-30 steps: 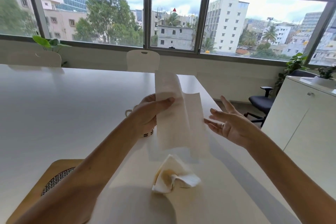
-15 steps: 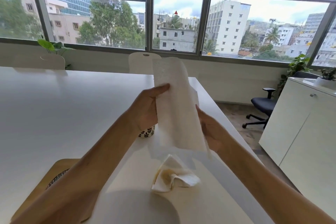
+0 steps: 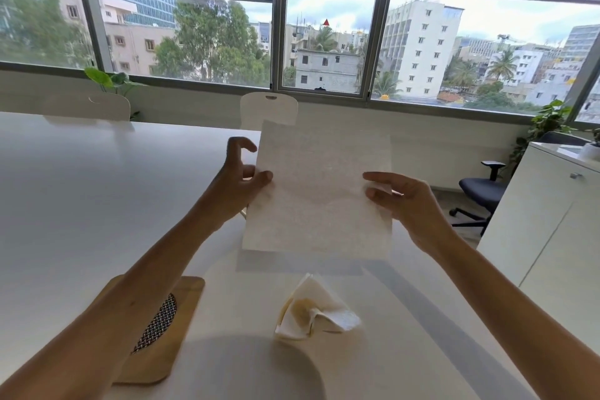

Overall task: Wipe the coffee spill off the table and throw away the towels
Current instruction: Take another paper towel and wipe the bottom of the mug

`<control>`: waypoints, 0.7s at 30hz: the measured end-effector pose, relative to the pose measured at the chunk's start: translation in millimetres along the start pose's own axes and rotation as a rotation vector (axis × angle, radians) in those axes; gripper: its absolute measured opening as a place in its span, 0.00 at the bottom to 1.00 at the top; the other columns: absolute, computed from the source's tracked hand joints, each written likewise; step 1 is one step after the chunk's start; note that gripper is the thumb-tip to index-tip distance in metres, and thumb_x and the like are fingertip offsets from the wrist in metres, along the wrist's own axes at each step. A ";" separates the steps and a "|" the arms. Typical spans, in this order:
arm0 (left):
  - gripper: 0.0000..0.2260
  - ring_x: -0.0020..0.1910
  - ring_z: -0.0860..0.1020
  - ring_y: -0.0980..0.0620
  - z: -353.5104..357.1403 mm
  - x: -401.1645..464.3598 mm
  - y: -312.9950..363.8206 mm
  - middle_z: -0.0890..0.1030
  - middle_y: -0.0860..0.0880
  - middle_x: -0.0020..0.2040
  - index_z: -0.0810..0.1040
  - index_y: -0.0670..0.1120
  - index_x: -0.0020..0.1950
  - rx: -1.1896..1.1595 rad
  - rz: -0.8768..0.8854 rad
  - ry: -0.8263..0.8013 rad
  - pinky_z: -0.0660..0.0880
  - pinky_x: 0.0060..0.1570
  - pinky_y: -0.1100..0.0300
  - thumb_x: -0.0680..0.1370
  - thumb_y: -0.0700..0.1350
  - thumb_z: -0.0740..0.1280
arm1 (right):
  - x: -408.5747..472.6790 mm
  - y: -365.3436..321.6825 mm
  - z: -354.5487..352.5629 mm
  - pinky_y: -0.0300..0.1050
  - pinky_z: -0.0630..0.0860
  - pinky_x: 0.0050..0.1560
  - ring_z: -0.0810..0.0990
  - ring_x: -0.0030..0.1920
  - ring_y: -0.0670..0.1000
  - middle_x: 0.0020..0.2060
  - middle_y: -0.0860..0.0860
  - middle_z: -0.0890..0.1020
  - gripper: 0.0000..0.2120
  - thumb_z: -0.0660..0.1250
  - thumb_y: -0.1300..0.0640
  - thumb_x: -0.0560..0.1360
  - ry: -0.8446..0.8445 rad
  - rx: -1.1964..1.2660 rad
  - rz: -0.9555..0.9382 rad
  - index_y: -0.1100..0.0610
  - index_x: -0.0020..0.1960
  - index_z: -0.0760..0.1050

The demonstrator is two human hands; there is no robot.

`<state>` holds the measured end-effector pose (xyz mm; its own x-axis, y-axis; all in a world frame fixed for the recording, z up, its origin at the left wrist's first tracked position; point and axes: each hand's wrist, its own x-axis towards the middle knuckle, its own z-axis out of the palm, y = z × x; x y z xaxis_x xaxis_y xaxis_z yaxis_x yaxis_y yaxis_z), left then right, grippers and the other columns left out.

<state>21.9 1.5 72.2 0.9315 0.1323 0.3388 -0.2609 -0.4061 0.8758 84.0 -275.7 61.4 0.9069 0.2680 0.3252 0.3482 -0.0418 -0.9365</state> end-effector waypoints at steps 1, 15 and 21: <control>0.09 0.42 0.80 0.48 -1.2 -0.2 -0.3 0.80 0.49 0.47 0.66 0.53 0.53 0.009 0.022 -0.026 0.77 0.38 0.60 0.78 0.42 0.64 | 0.1 -1.9 -0.9 0.42 0.79 0.48 0.81 0.45 0.50 0.50 0.54 0.83 0.17 0.72 0.65 0.69 -0.013 -0.043 0.000 0.53 0.55 0.80; 0.06 0.35 0.78 0.66 1.1 -3.4 -6.6 0.80 0.54 0.39 0.84 0.44 0.47 0.369 0.221 0.254 0.69 0.37 0.79 0.71 0.40 0.74 | -4.5 -11.1 3.4 0.32 0.67 0.41 0.76 0.39 0.44 0.36 0.42 0.78 0.07 0.76 0.55 0.66 0.191 -0.549 -0.337 0.46 0.43 0.83; 0.05 0.52 0.74 0.53 -6.2 1.0 -5.4 0.74 0.51 0.51 0.80 0.46 0.47 0.323 0.104 0.132 0.69 0.54 0.58 0.76 0.47 0.68 | 0.1 -19.1 -3.9 0.45 0.69 0.53 0.74 0.55 0.46 0.50 0.43 0.76 0.04 0.77 0.49 0.65 0.158 -0.563 -0.211 0.47 0.35 0.82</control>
<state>22.7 9.4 69.9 0.8579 0.1819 0.4806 -0.2399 -0.6852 0.6877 78.4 -278.6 79.8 0.8138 0.1818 0.5519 0.5567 -0.5162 -0.6508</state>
